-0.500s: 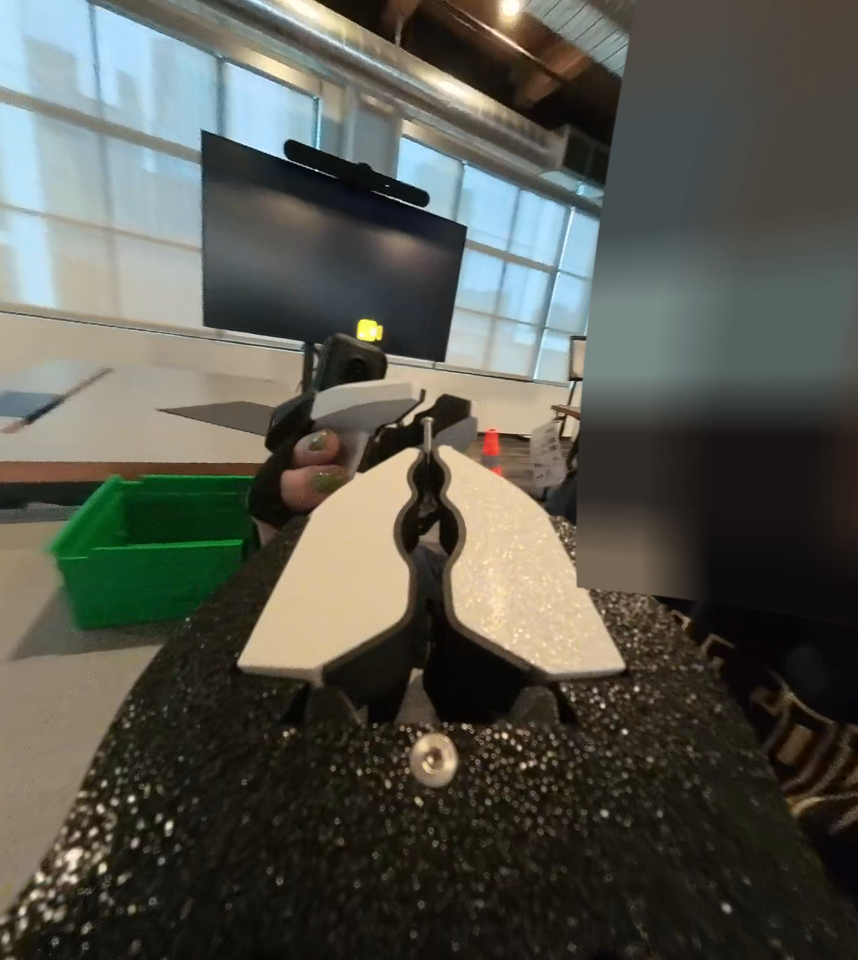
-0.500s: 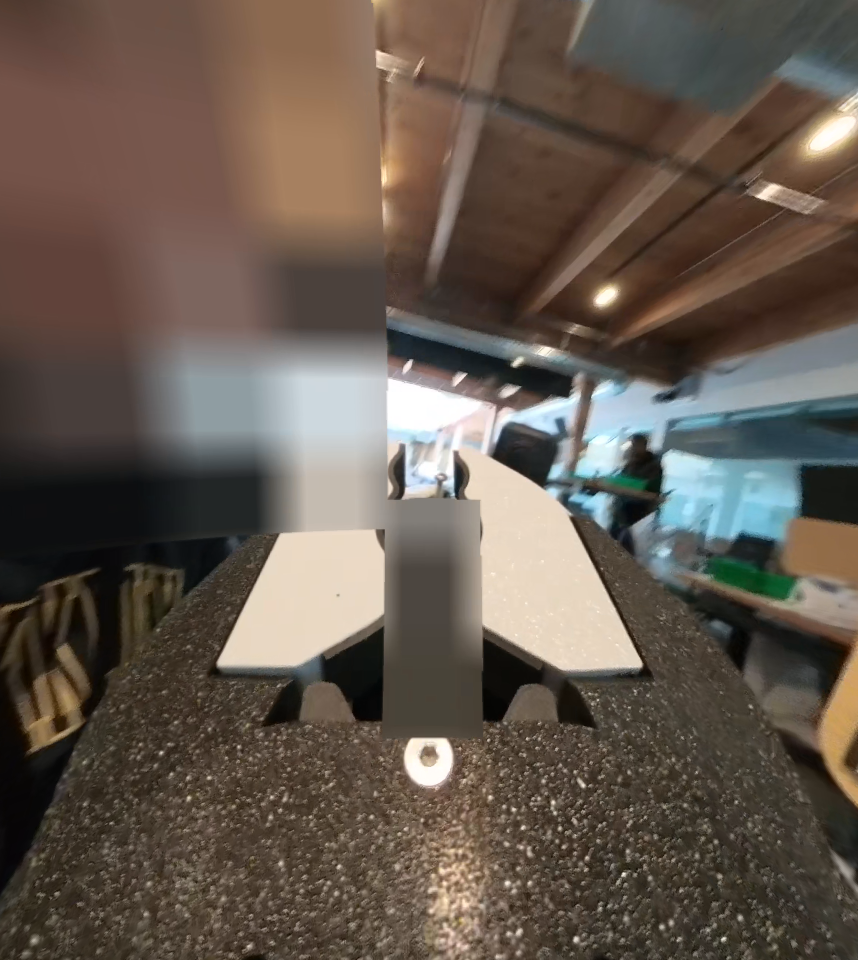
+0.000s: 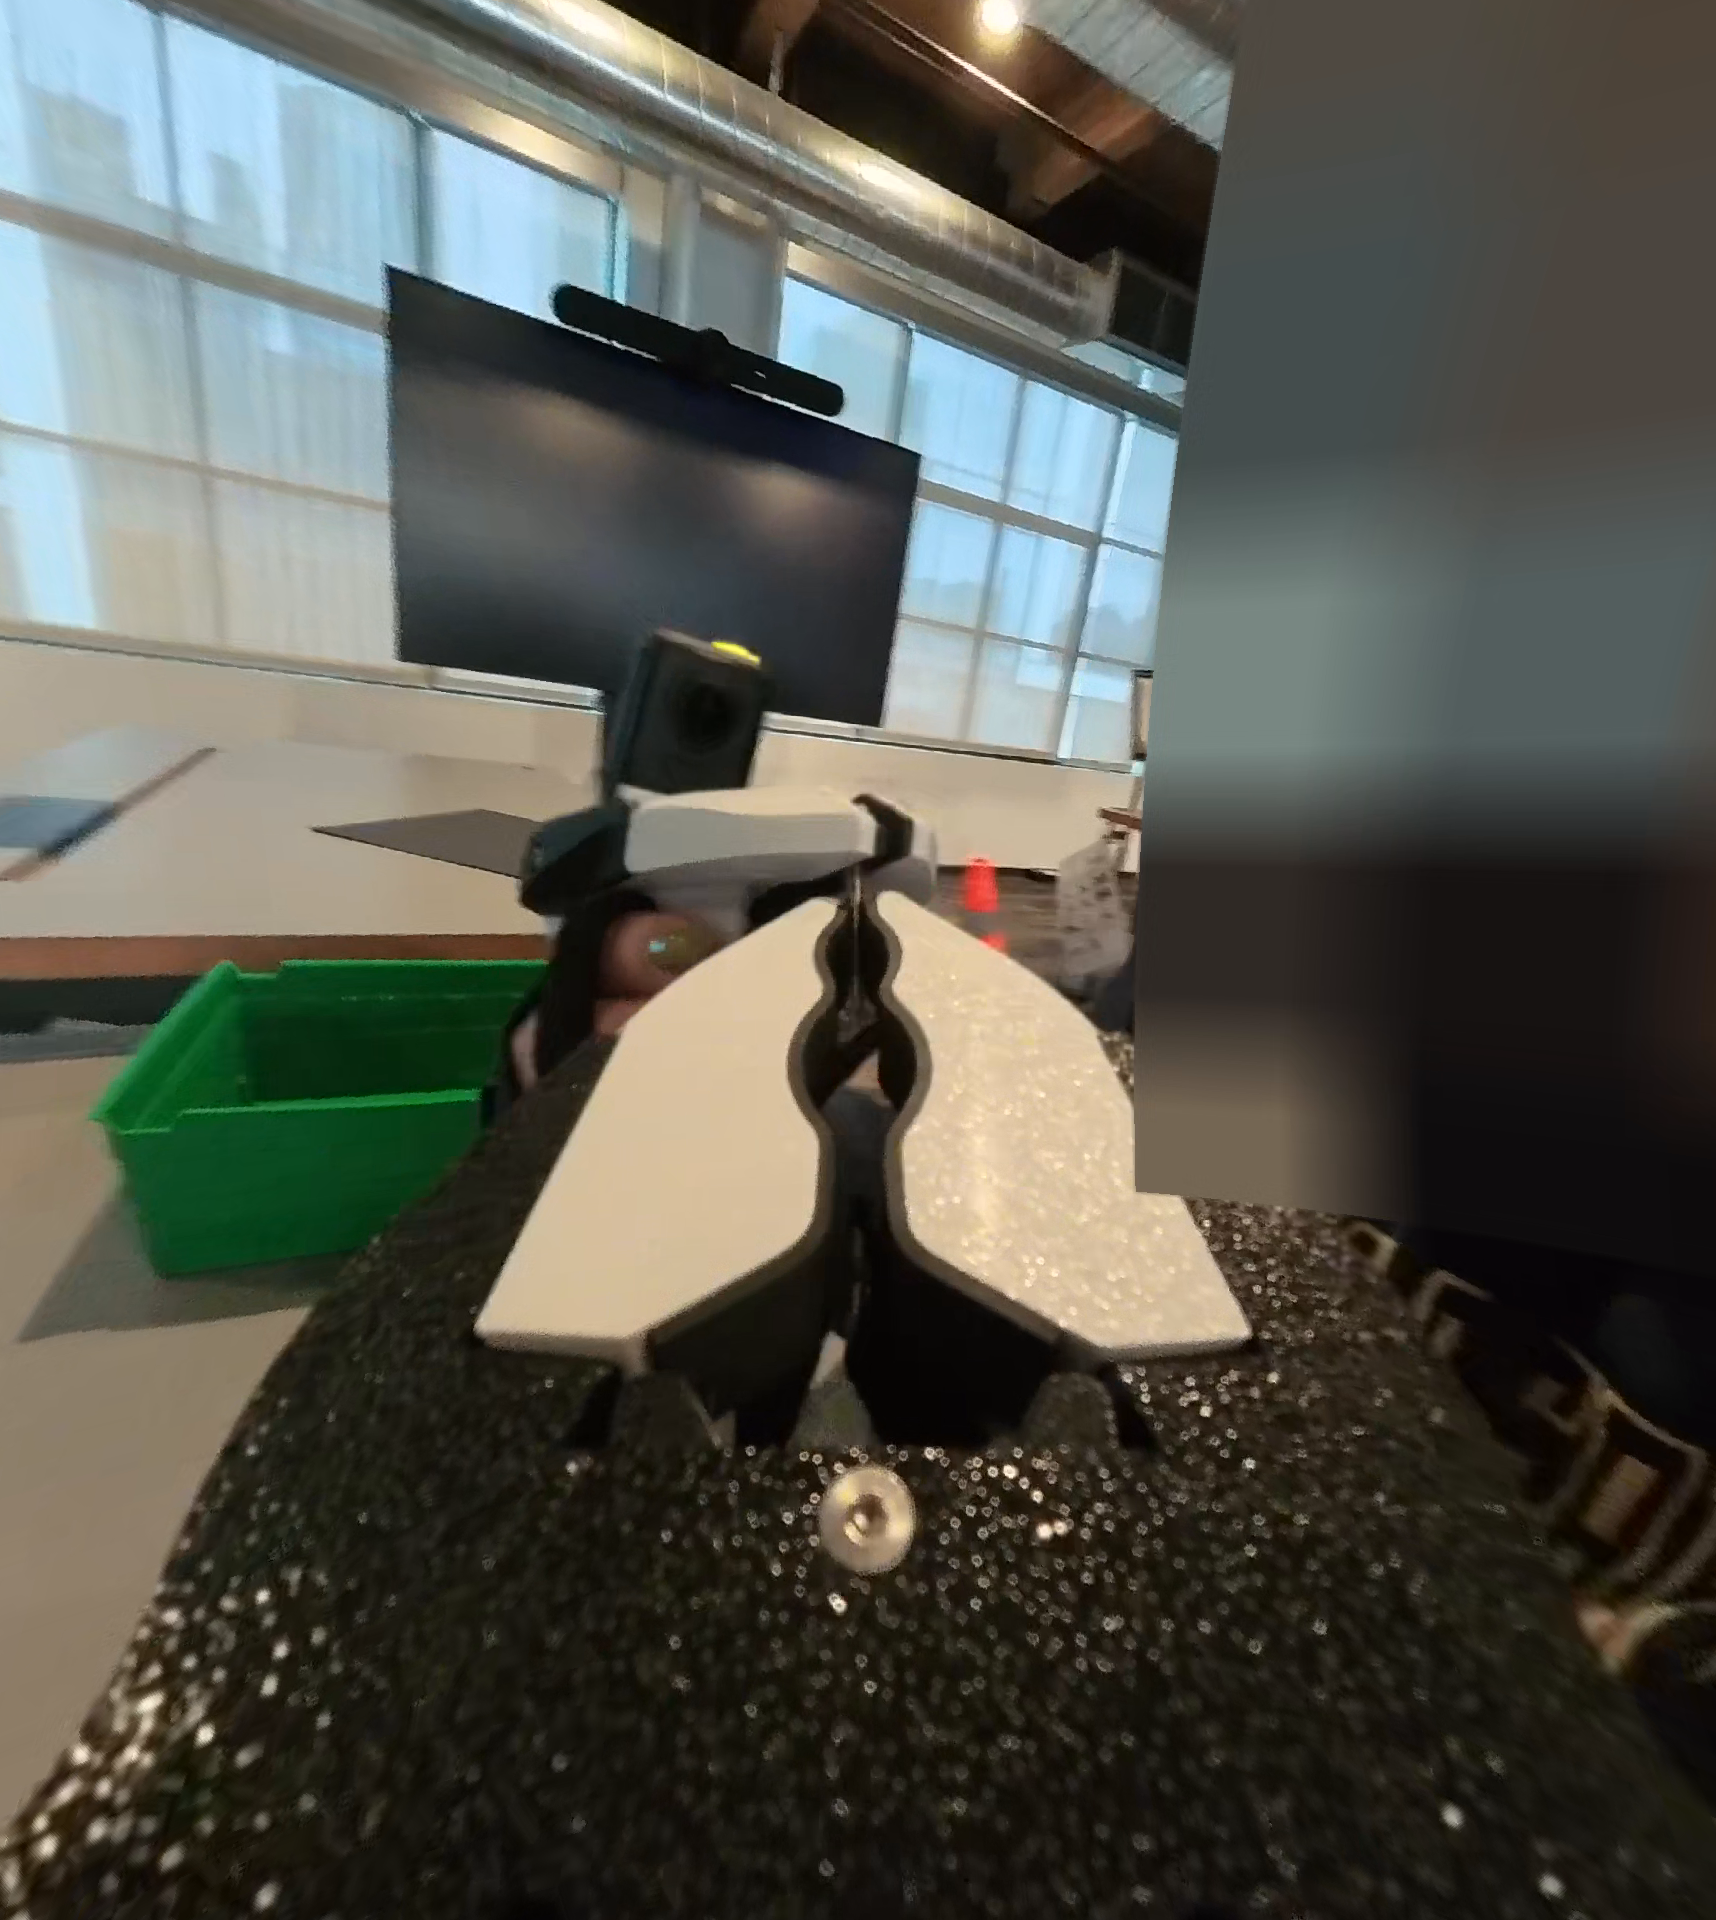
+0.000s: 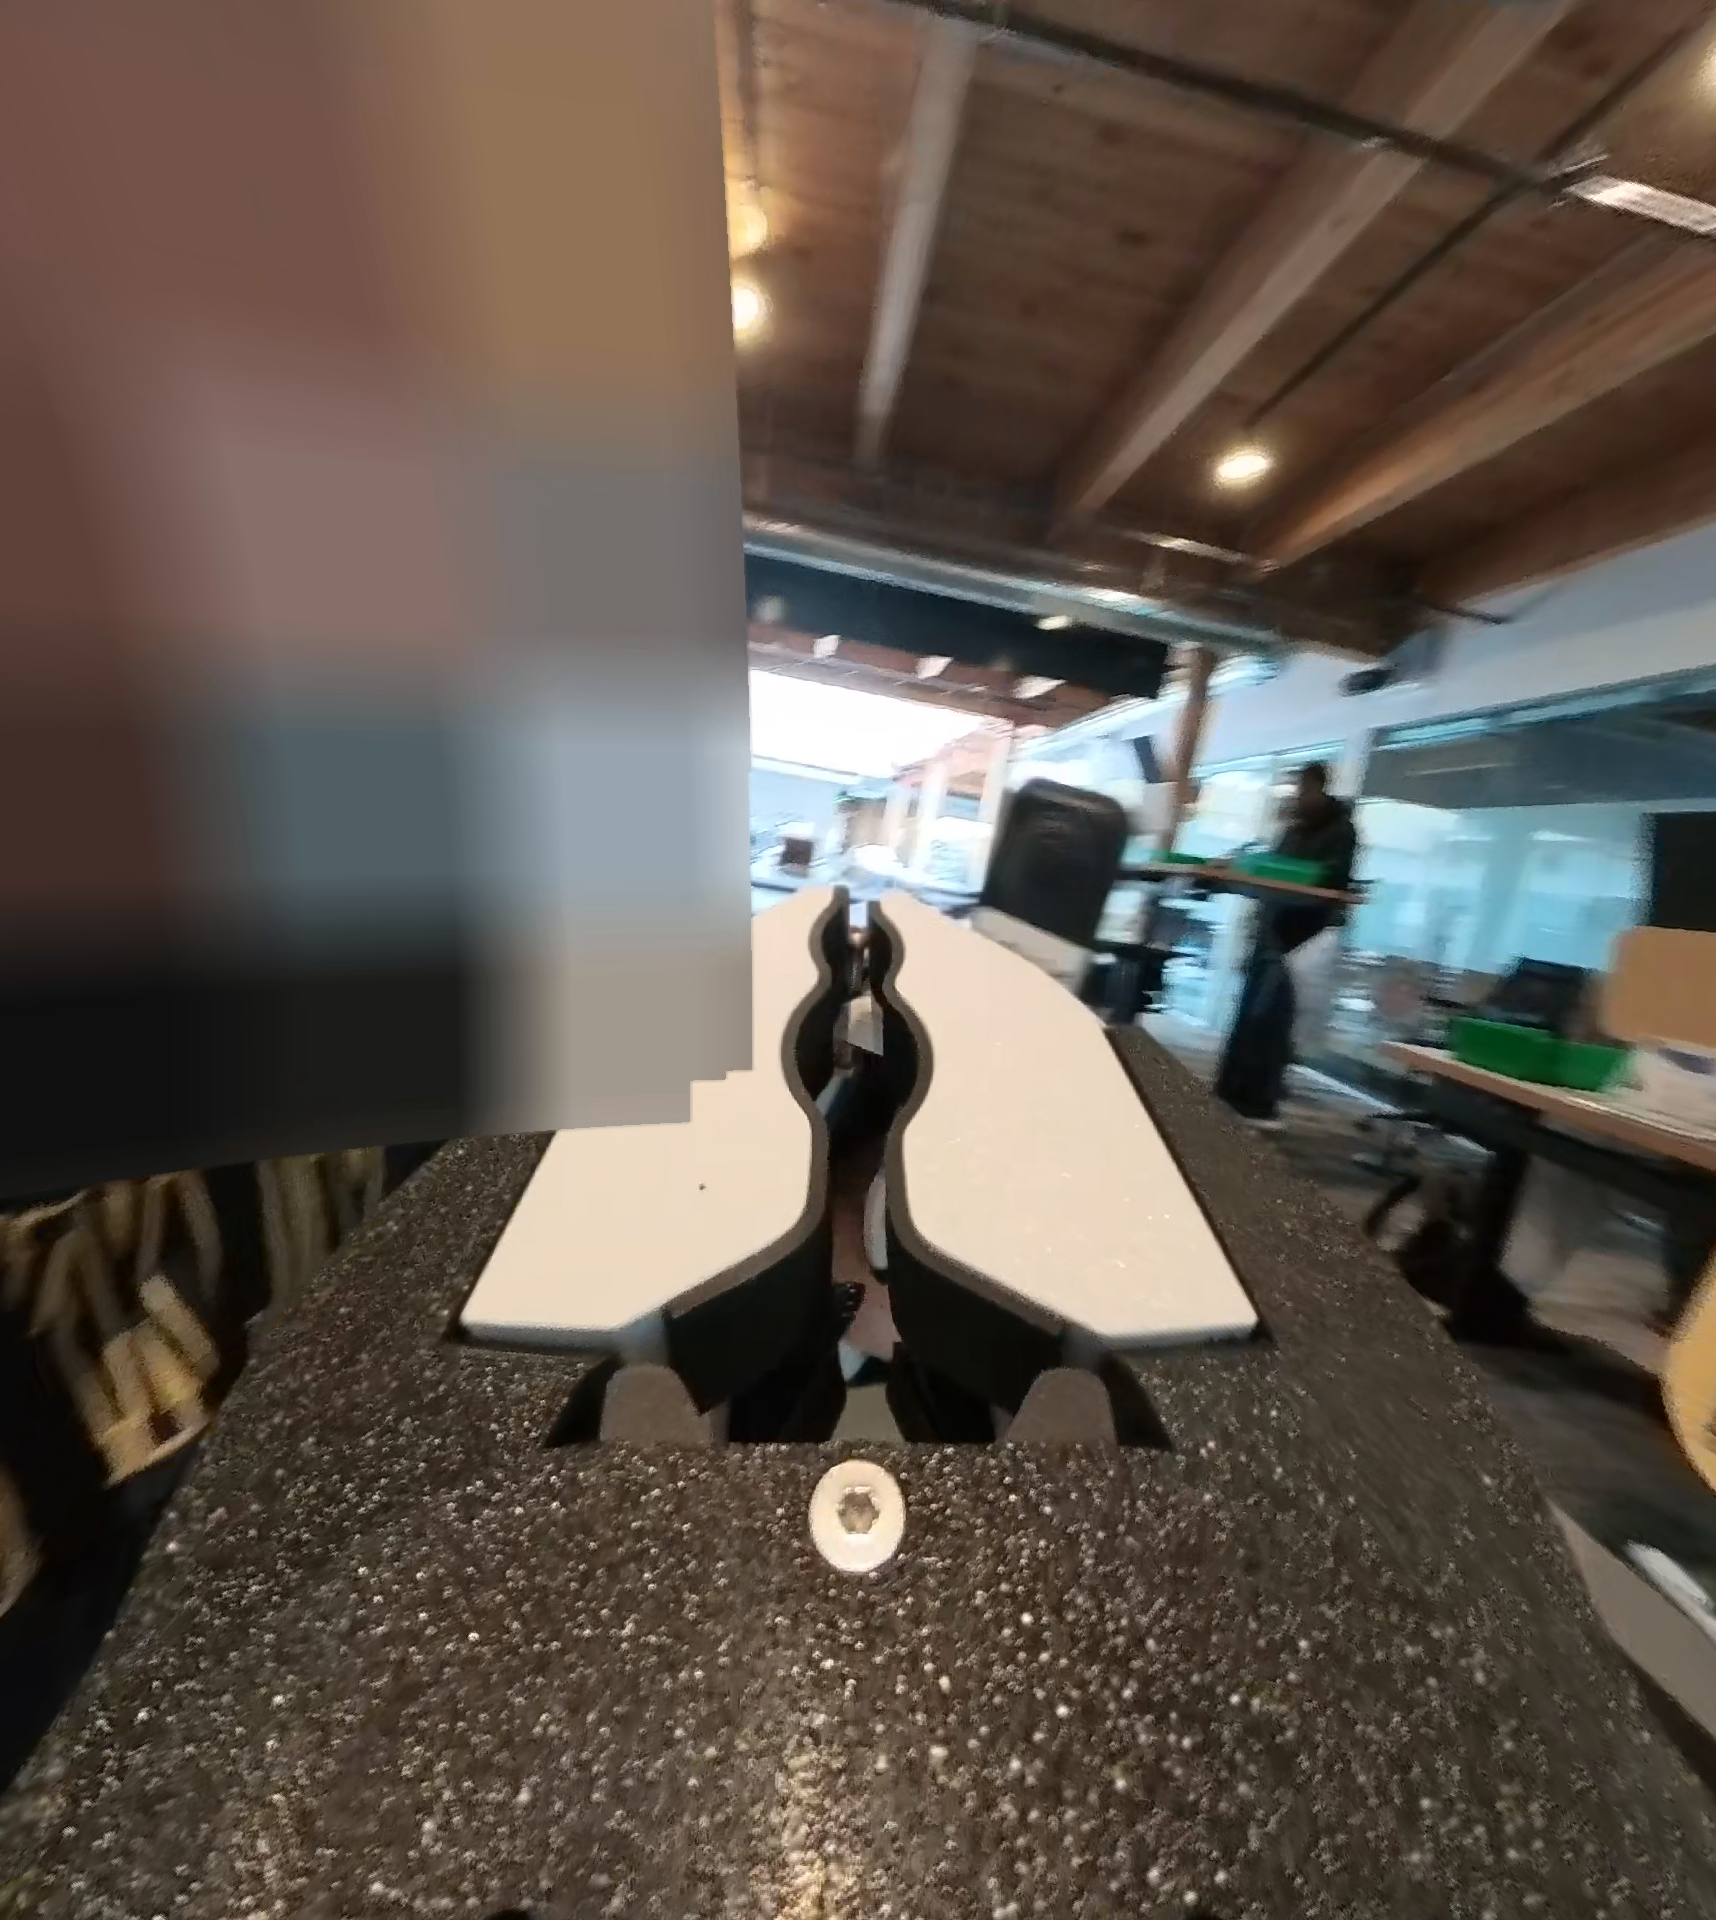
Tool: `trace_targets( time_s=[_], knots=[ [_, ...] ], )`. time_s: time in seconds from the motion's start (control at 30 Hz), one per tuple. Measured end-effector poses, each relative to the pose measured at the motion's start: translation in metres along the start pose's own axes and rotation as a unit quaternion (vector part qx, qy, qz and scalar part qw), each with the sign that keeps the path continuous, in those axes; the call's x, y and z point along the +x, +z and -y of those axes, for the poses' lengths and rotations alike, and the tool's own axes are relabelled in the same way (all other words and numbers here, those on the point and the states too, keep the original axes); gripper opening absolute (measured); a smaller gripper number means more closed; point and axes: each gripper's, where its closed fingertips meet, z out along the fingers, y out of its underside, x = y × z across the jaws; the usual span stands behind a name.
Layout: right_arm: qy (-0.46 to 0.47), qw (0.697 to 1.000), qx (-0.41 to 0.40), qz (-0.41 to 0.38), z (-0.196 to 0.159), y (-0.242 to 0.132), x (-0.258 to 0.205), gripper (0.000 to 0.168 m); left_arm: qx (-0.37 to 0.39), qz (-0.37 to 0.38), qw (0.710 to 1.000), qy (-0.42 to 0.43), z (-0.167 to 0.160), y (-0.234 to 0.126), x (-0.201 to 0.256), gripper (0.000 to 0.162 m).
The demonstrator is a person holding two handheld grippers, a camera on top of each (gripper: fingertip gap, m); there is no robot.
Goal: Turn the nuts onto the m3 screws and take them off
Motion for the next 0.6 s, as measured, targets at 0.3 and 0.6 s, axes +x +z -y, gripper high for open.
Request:
trace_targets(
  time_s=[0.3,0.6],
  knots=[
    [0.013,0.973,0.079,-0.216,0.0,-0.005,0.029,0.003,-0.093,0.336,0.851,0.393,0.005,-0.009,-0.037,0.001],
    [0.126,0.913,0.128,-0.366,-0.025,-0.027,0.057,0.004,-0.269,0.476,0.542,0.638,-0.004,-0.033,-0.067,0.0]
  ],
)
